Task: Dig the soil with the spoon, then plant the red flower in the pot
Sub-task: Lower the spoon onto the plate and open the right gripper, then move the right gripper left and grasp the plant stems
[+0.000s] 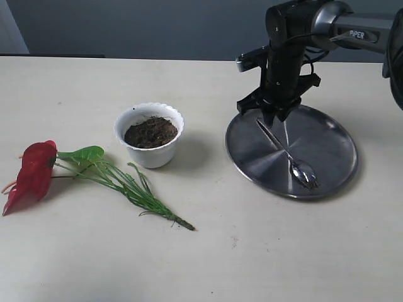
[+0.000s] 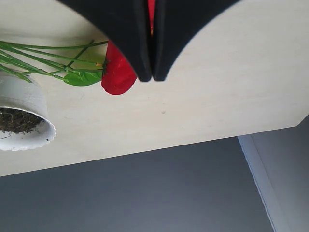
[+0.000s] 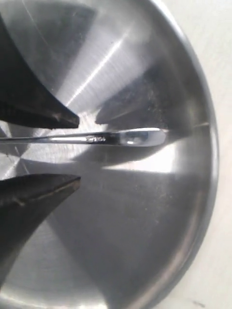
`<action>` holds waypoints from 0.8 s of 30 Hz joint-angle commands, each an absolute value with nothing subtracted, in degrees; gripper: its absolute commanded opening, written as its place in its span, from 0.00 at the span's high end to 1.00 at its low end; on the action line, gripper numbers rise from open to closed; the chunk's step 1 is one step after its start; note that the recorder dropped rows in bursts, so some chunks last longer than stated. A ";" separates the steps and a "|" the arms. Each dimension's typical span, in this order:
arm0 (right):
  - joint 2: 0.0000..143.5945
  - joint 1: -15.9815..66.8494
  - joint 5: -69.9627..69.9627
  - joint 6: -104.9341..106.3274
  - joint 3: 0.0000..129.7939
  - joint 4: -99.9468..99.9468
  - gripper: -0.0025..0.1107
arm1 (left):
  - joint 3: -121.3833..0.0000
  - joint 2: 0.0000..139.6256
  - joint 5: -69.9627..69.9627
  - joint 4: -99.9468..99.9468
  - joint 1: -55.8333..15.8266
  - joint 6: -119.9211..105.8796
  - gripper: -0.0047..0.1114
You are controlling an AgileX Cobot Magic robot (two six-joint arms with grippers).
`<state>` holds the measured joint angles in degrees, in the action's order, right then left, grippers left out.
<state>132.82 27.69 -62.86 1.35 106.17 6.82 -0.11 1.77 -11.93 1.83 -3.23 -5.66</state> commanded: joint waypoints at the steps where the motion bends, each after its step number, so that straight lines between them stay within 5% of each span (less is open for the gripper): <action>1: 128.97 27.49 -57.24 2.57 106.67 1.33 0.69 | 0.00 1.34 -11.52 1.77 -3.01 -5.58 0.96; 9: 121.27 28.60 -54.41 30.95 106.05 -39.78 0.69 | 0.00 1.34 -11.66 1.77 -3.01 -5.58 0.96; 17: 120.48 43.79 -63.22 31.48 100.37 -28.88 0.69 | 0.00 1.34 -11.66 1.77 -3.01 -5.58 0.96; 24: 121.58 53.34 -63.44 28.48 100.39 -21.58 0.54 | 0.00 1.34 -11.66 1.77 -3.01 -5.58 0.96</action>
